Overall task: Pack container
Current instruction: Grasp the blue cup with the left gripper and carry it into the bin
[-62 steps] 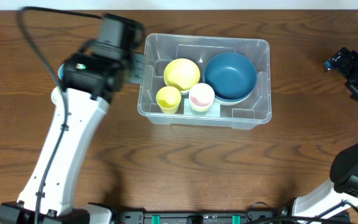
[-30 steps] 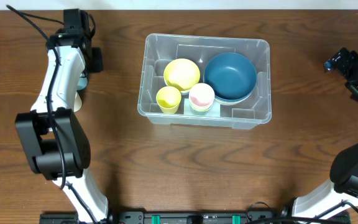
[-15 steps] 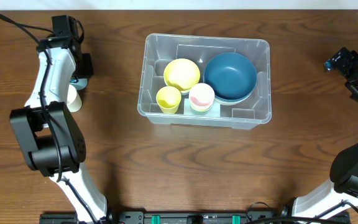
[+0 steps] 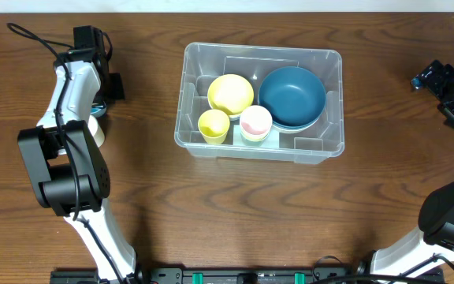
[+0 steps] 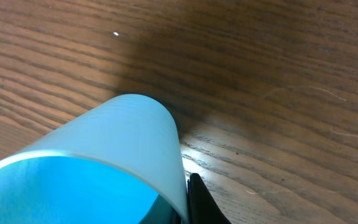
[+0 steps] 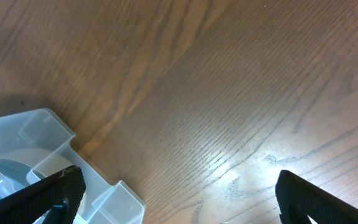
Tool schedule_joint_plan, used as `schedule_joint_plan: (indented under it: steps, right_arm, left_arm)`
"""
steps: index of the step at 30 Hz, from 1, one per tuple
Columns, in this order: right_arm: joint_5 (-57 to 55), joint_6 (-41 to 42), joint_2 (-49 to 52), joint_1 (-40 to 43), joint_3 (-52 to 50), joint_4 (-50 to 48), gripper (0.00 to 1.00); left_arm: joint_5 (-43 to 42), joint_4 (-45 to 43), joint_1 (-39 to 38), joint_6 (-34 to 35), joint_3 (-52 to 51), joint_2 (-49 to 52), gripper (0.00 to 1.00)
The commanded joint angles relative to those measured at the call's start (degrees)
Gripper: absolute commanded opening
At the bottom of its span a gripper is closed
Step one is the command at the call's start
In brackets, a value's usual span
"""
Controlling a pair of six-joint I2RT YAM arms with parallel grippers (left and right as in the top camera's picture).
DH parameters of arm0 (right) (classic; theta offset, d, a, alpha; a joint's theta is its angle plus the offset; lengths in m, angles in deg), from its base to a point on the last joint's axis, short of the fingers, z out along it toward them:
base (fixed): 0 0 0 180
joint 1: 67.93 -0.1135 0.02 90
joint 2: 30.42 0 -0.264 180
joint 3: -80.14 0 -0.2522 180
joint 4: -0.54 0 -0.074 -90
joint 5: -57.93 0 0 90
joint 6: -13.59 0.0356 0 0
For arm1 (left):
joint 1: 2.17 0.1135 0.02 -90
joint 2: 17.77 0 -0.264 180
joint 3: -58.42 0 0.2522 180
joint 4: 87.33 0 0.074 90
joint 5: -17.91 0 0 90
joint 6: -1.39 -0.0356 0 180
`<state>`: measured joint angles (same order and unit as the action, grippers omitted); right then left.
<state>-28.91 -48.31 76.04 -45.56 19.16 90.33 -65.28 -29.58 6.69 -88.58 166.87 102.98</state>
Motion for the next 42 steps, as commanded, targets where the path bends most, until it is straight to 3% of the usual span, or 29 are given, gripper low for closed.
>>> schedule_joint_plan:
  steps: [1, 13, 25, 33, 42]
  right_arm:
    - [-0.1, 0.6, -0.4, 0.1, -0.1, 0.0, 0.99]
    - [-0.1, 0.6, -0.4, 0.1, -0.1, 0.0, 0.99]
    - [-0.1, 0.6, -0.4, 0.1, -0.1, 0.0, 0.99]
    - [-0.1, 0.6, -0.4, 0.1, -0.1, 0.0, 0.99]
    - [-0.1, 0.6, -0.4, 0.1, -0.1, 0.0, 0.99]
  left_arm:
    - [-0.4, 1.1, -0.8, 1.4, 1.8, -0.3, 0.06]
    - [-0.4, 1.7, -10.0, 3.7, 4.5, -13.7, 0.06]
    - [-0.4, 8.5, -26.6, 5.0, 4.5, -29.7, 0.06]
    - [-2.8, 13.9, -35.5, 5.0, 3.5, -29.4, 0.06]
    - [-5.8, 17.9, -38.2, 5.0, 3.0, -23.9, 0.06]
